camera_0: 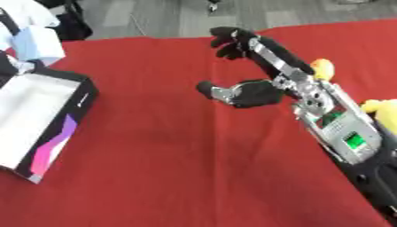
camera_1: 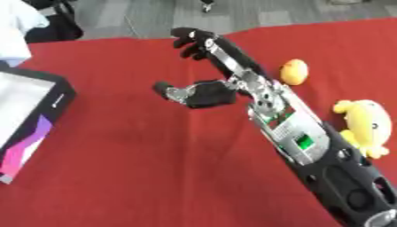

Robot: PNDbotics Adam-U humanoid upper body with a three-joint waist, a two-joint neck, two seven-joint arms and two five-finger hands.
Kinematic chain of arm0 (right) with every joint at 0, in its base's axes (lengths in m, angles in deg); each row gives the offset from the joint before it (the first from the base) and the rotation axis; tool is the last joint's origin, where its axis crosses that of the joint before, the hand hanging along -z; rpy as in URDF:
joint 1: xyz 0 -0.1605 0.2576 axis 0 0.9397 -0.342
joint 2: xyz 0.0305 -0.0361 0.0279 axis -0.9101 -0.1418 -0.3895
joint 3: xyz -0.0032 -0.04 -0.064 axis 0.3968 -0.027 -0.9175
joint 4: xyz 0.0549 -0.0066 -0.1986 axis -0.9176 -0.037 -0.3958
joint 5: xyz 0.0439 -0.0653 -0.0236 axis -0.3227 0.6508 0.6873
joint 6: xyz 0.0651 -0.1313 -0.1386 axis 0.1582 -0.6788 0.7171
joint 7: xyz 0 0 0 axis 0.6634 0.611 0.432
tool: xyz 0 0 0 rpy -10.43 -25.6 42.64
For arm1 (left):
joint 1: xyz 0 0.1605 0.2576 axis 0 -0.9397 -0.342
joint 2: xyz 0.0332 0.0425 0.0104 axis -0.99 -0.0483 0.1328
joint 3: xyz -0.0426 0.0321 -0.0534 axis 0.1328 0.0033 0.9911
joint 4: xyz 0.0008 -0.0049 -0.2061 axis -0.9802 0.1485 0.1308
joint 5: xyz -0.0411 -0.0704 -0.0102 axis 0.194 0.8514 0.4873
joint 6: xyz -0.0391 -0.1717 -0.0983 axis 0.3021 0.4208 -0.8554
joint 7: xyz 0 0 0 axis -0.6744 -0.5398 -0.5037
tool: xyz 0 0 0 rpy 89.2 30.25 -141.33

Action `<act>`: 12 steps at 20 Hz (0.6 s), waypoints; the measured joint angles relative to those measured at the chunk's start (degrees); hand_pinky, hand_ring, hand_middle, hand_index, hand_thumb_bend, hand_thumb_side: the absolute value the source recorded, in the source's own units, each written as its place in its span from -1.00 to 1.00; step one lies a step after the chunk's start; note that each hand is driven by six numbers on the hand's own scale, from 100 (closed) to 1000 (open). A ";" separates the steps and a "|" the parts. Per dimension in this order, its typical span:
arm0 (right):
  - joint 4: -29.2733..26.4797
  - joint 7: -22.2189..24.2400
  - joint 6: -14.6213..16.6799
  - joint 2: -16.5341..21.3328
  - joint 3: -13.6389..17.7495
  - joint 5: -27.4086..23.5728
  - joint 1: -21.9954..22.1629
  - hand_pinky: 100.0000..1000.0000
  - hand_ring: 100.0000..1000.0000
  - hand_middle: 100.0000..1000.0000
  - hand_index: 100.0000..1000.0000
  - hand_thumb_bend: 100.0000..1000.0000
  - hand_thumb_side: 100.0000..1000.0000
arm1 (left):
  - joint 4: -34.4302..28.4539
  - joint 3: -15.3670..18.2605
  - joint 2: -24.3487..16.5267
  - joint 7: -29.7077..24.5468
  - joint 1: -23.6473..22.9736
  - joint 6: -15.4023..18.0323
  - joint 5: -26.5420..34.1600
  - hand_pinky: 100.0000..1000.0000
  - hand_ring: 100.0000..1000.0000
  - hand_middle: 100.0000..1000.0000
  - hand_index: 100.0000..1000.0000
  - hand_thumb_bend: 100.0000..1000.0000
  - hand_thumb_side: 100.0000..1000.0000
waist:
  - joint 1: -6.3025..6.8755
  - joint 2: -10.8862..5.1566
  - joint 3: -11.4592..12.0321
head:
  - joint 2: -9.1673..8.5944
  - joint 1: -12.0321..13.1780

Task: Pick up the objects with one hand, pass them to the other hand, and then place them into the box on the other side of the table.

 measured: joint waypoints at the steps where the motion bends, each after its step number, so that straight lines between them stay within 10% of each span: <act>1: -0.39 -0.15 -0.09 0.06 0.16 -0.16 0.00 0.64 0.56 0.55 0.84 -0.23 -0.44 | 0.55 0.34 -0.23 0.36 -0.41 -0.15 0.36 0.17 -0.42 -0.72 -0.40 -0.16 -1.00 | -0.08 0.00 0.00 | -0.18 0.54; 12: -3.50 -1.43 -0.48 0.58 1.41 -2.06 0.02 0.64 0.55 0.54 0.83 -0.34 -0.40 | 10.39 2.12 -0.24 1.85 -1.52 -0.29 2.04 0.21 -0.34 -0.64 -0.30 -0.22 -1.00 | -1.21 0.02 -0.25 | -0.79 3.78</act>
